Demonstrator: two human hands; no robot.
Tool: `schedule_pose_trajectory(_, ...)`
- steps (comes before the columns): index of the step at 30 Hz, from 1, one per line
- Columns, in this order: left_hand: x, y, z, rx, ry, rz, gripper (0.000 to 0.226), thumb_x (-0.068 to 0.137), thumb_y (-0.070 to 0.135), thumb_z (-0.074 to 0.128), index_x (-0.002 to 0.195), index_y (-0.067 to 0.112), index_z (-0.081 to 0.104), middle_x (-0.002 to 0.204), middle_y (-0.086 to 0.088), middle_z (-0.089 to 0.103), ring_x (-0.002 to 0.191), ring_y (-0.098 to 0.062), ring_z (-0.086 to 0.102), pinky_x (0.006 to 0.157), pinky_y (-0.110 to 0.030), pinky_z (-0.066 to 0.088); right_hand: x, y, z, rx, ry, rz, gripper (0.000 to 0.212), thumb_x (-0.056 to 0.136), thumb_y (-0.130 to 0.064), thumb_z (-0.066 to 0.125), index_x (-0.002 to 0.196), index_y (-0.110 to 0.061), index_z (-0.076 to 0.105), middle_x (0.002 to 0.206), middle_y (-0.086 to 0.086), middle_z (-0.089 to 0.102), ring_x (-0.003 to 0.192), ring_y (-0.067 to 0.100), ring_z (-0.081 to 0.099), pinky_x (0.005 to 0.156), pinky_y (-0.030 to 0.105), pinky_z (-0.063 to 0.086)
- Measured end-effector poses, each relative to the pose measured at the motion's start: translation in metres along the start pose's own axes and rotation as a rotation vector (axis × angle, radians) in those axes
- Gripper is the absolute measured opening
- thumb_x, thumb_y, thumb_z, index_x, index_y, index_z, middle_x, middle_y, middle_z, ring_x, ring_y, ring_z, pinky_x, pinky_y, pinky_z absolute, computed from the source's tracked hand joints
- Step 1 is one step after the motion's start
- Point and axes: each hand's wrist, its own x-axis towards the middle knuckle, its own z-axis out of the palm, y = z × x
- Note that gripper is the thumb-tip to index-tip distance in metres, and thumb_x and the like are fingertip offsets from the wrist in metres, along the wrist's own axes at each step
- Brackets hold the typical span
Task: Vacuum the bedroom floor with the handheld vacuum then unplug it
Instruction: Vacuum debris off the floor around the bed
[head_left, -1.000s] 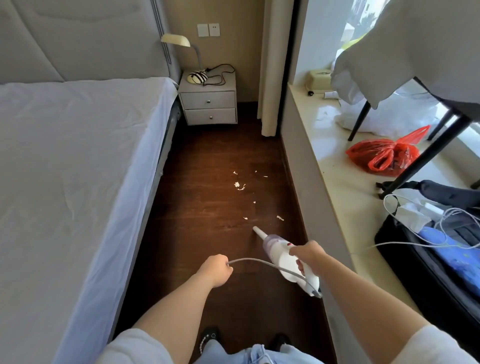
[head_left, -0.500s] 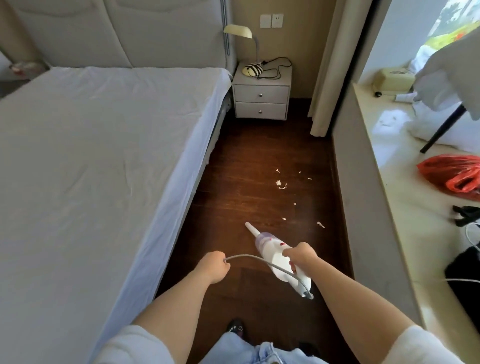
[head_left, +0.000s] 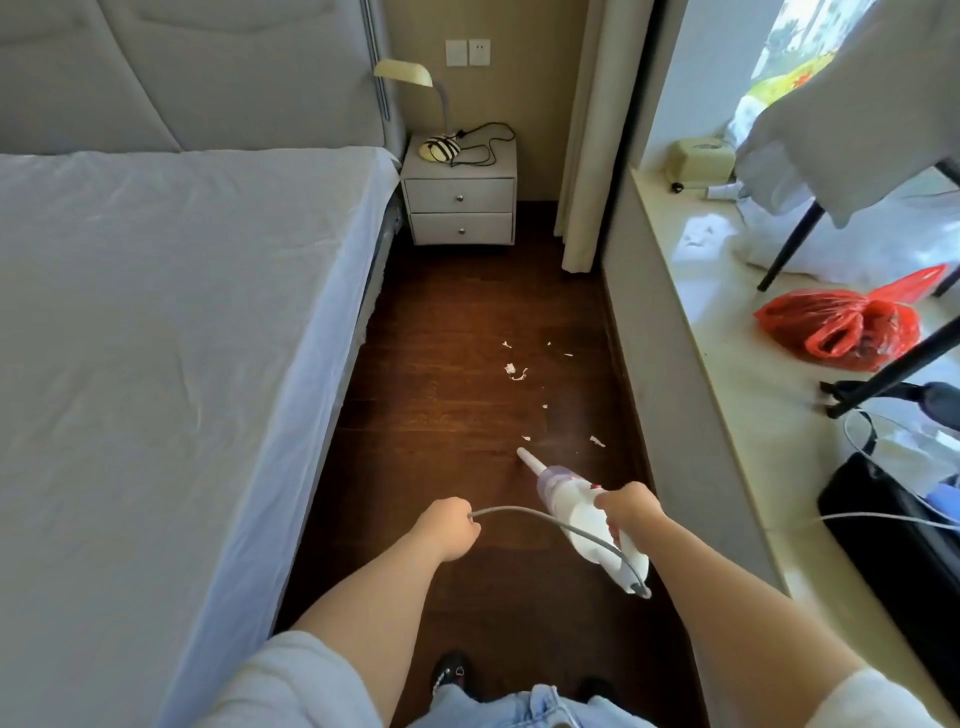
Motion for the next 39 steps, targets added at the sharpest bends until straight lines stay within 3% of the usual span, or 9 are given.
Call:
schedule_pose_trajectory(4,0.004,0.019,0.009,0.027,-0.026,0.020,0.023,0.097,0.025,0.047,0.111,0.012,0.061,0.108,-0.006,0.063,0.095,-0.018,0.061,0.080,-0.024,0.048,0.006,0.019,-0.025,-0.006,0.027,0.067,0.034,0.098,-0.019,0.051,0.124,0.002,0.055,0.113,0.015,0.064,0.101,0.027,0.063,0.084,0.030,0.052)
schedule_pose_trajectory(8,0.007,0.039,0.017,0.050,-0.046,0.021,0.024,0.097,0.025,0.047,0.112,0.013,0.061,0.108,-0.005,0.063,0.096,-0.018,0.061,0.084,-0.026,0.050,0.017,0.038,-0.051,0.085,0.029,0.047,0.036,0.095,-0.013,0.050,0.122,0.009,0.056,0.098,0.021,0.064,0.066,0.020,0.058,0.063,0.030,0.051)
schedule_pose_trajectory(11,0.008,0.054,0.026,0.069,-0.059,0.030,0.023,0.097,0.025,0.048,0.111,0.013,0.061,0.107,-0.005,0.063,0.095,-0.018,0.061,0.083,-0.025,0.049,0.021,0.051,-0.068,0.069,0.043,0.115,0.039,0.098,-0.018,0.047,0.129,0.006,0.050,0.110,0.017,0.063,0.094,0.026,0.062,0.086,0.031,0.052)
schedule_pose_trajectory(16,0.008,0.075,0.040,0.074,-0.062,0.025,0.020,0.096,0.026,0.049,0.108,0.014,0.061,0.105,-0.004,0.062,0.095,-0.016,0.062,0.086,-0.025,0.051,0.035,0.067,-0.090,0.116,0.042,0.175,0.032,0.100,-0.014,0.042,0.123,0.006,0.051,0.103,0.015,0.060,0.108,0.030,0.060,0.082,0.031,0.045)
schedule_pose_trajectory(20,0.007,0.084,0.046,0.086,-0.071,0.018,0.021,0.096,0.026,0.049,0.108,0.014,0.062,0.104,-0.003,0.063,0.094,-0.016,0.062,0.086,-0.026,0.051,0.041,0.070,-0.097,0.193,0.042,0.172,0.017,0.095,-0.009,0.048,0.081,-0.001,0.052,0.065,0.011,0.049,0.059,0.023,0.047,0.064,0.030,0.042)
schedule_pose_trajectory(27,0.008,0.074,0.041,0.079,-0.069,0.010,0.021,0.097,0.025,0.049,0.108,0.013,0.062,0.105,-0.004,0.064,0.094,-0.018,0.063,0.086,-0.027,0.052,0.030,0.050,-0.097,0.196,-0.046,0.121,0.031,0.092,-0.007,0.054,0.118,0.010,0.056,0.062,0.010,0.047,0.050,0.019,0.044,0.046,0.026,0.039)
schedule_pose_trajectory(29,0.009,0.067,0.037,0.068,-0.062,0.010,0.021,0.097,0.025,0.049,0.108,0.013,0.062,0.106,-0.005,0.064,0.094,-0.017,0.063,0.085,-0.027,0.051,0.023,0.037,-0.093,0.179,-0.064,0.074,0.036,0.092,-0.008,0.053,0.123,0.011,0.054,0.070,0.011,0.055,0.058,0.021,0.053,0.054,0.028,0.046)
schedule_pose_trajectory(33,0.009,0.048,0.026,0.037,-0.040,0.013,0.022,0.097,0.025,0.048,0.110,0.013,0.061,0.108,-0.005,0.063,0.096,-0.017,0.063,0.086,-0.025,0.051,0.003,0.004,-0.076,0.145,-0.148,0.165,0.047,0.103,-0.025,0.039,0.141,0.003,0.036,0.141,0.015,0.046,0.130,0.028,0.044,0.103,0.030,0.038)
schedule_pose_trajectory(39,0.005,0.012,0.005,-0.010,0.007,-0.017,0.022,0.097,0.024,0.048,0.111,0.013,0.060,0.110,-0.005,0.063,0.096,-0.015,0.061,0.084,-0.023,0.048,-0.013,-0.023,-0.029,-0.005,-0.173,0.021,0.041,0.099,-0.021,0.050,0.129,0.008,0.051,0.107,0.014,0.058,0.102,0.027,0.055,0.080,0.031,0.041)
